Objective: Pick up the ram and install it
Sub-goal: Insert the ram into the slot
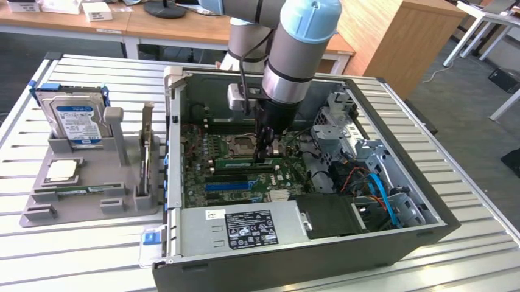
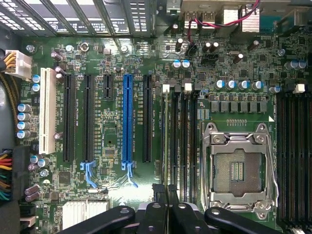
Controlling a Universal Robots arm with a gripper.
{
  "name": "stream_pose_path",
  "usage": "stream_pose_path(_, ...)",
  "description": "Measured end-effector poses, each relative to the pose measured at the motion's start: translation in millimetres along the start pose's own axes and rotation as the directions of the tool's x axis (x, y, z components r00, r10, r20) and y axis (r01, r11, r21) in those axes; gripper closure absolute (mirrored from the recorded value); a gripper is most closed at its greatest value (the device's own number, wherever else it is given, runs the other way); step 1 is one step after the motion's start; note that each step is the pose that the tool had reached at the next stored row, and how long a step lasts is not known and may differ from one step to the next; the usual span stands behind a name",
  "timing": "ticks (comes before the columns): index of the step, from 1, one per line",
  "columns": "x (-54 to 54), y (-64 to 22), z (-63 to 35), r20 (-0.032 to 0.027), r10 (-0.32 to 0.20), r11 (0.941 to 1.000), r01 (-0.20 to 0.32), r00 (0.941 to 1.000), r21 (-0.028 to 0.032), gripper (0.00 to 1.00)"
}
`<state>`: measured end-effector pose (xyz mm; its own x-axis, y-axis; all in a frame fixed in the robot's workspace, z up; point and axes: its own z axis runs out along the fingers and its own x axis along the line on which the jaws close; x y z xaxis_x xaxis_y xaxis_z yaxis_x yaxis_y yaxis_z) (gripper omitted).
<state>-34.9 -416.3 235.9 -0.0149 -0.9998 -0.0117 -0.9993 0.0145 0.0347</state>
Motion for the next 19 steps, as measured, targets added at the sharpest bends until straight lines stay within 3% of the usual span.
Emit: stream_pose_path(19, -1.3, 0.4, 1.3, 0.0000, 0.000, 1.0000, 0.000, 1.0000, 0.0000, 0.88)
